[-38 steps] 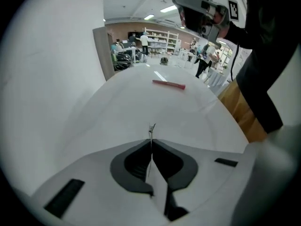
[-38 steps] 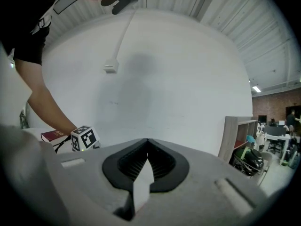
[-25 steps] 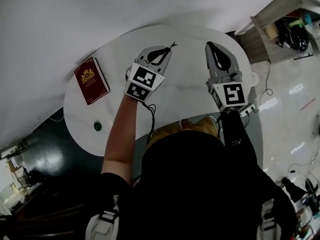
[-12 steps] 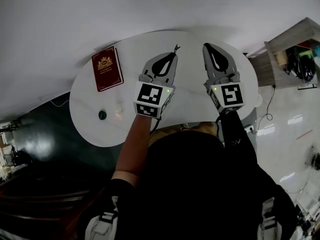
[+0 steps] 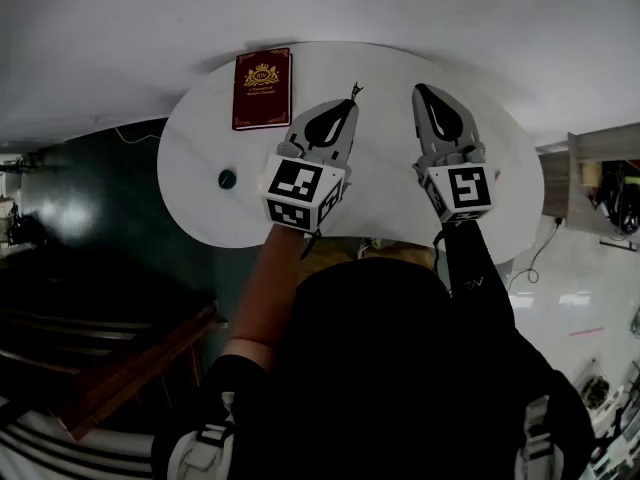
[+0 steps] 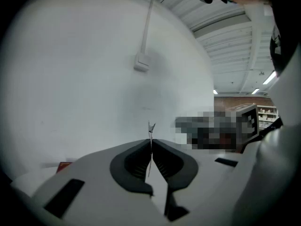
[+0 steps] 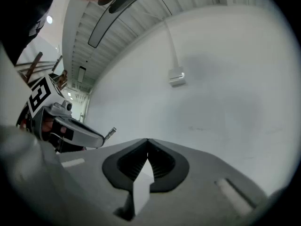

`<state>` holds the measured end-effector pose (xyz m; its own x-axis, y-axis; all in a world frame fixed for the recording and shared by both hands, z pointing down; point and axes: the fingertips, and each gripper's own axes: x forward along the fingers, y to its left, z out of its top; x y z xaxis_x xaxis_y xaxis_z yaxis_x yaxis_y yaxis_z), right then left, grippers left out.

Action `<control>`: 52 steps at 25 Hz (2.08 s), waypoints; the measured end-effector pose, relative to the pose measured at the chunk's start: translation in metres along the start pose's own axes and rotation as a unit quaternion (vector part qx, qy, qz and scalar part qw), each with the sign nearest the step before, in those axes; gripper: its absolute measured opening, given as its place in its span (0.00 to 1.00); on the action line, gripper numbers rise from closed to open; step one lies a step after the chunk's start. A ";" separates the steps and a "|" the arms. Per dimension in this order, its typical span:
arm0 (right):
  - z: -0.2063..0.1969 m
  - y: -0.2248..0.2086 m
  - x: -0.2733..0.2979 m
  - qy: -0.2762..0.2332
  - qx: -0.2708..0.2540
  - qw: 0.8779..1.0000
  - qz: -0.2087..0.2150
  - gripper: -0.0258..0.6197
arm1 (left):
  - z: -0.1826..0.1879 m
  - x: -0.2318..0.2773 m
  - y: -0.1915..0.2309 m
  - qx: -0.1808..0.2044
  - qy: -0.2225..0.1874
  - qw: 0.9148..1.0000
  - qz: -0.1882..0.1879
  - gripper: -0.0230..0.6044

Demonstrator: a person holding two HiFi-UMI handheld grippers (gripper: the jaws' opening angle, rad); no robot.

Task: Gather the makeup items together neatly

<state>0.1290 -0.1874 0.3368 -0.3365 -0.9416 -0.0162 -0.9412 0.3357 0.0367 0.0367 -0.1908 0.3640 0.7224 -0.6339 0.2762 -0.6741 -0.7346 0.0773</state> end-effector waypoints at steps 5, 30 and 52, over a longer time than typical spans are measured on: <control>-0.005 0.055 0.036 0.000 0.010 0.998 0.064 0.05 | -0.018 -0.042 0.050 -0.015 0.010 0.998 0.067 0.06; -0.024 0.100 0.055 0.026 -0.001 0.996 0.086 0.05 | -0.309 -0.080 0.084 -0.206 0.340 0.908 0.130 0.06; -0.001 0.099 0.058 0.000 -0.002 0.996 0.089 0.05 | -0.057 -0.082 0.121 0.026 0.058 0.981 0.183 0.17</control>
<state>0.0166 -0.2087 0.3407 -0.4987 -0.8667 -0.0094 -0.8661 0.4979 0.0437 -0.1128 -0.2144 0.4050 0.4091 -0.8276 0.3843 -0.8742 -0.4762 -0.0950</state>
